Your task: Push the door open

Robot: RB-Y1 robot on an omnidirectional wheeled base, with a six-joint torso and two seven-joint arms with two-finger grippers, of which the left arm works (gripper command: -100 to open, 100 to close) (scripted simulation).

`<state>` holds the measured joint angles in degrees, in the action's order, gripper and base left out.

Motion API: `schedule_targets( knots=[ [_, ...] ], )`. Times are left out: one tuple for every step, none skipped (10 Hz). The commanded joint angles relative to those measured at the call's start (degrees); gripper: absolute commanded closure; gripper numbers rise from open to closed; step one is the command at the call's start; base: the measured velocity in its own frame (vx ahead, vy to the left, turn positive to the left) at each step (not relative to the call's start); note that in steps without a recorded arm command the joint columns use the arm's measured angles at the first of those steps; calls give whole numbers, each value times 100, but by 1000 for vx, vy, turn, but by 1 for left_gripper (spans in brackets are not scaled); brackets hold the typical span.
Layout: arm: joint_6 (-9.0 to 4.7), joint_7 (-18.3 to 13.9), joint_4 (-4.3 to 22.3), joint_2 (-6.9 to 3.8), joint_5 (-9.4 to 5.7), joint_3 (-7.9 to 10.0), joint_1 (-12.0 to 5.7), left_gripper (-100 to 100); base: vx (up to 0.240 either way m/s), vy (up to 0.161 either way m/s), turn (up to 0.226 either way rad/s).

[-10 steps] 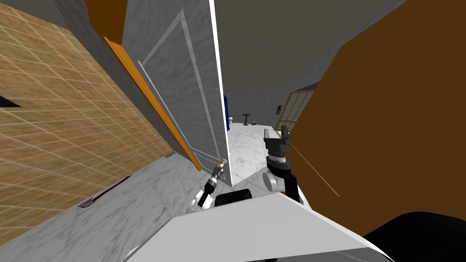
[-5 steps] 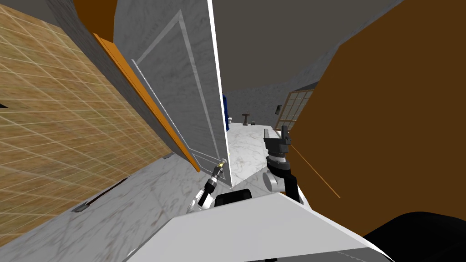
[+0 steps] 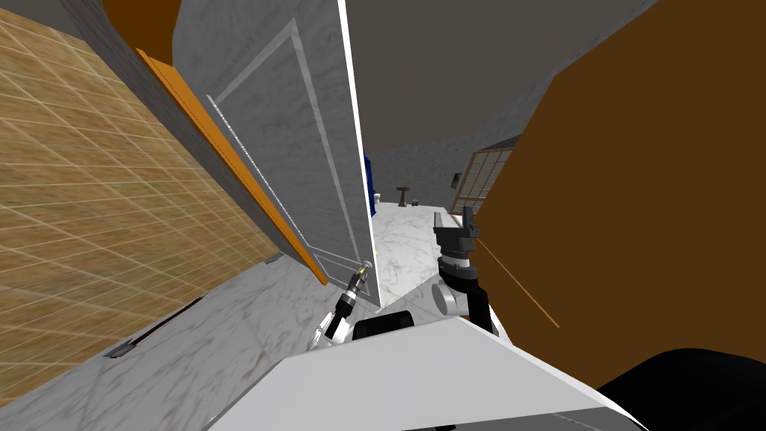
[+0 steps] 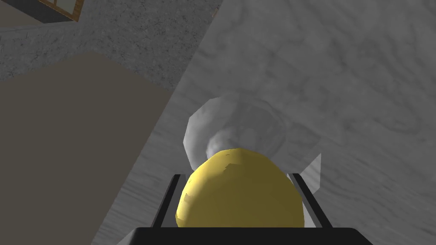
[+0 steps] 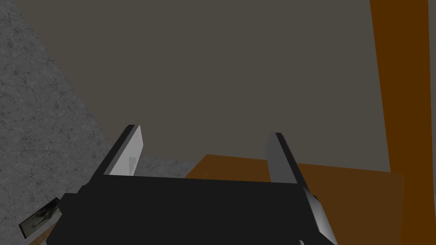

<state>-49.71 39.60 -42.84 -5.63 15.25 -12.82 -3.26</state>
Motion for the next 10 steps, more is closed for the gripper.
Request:
schedule_targets(
  knots=[
    [-8,-286,25,-12,-161,46,-69,100,39,-36,-27],
    [-8,-388,25,-12,-161,46,-69,100,36,-22,-5],
    [-11,-605,51,-10,-263,47,-89,100,38,-22,-21],
    [-13,-774,77,-8,-365,47,-109,100,47,-25,-34],
    [-13,-860,77,-8,-365,47,-109,100,38,-18,-20],
    [-16,-1080,102,-6,-467,48,-129,100,37,-15,-16],
    [-19,-1237,129,-3,-573,49,-150,100,47,-23,-33],
    [-19,-1331,129,-3,-573,49,-150,100,39,-27,-7],
    [-22,-1536,157,1,-686,50,-171,100,40,-23,-18],
    [-22,-1569,157,1,-686,50,-171,100,37,-13,-13]
  ],
)
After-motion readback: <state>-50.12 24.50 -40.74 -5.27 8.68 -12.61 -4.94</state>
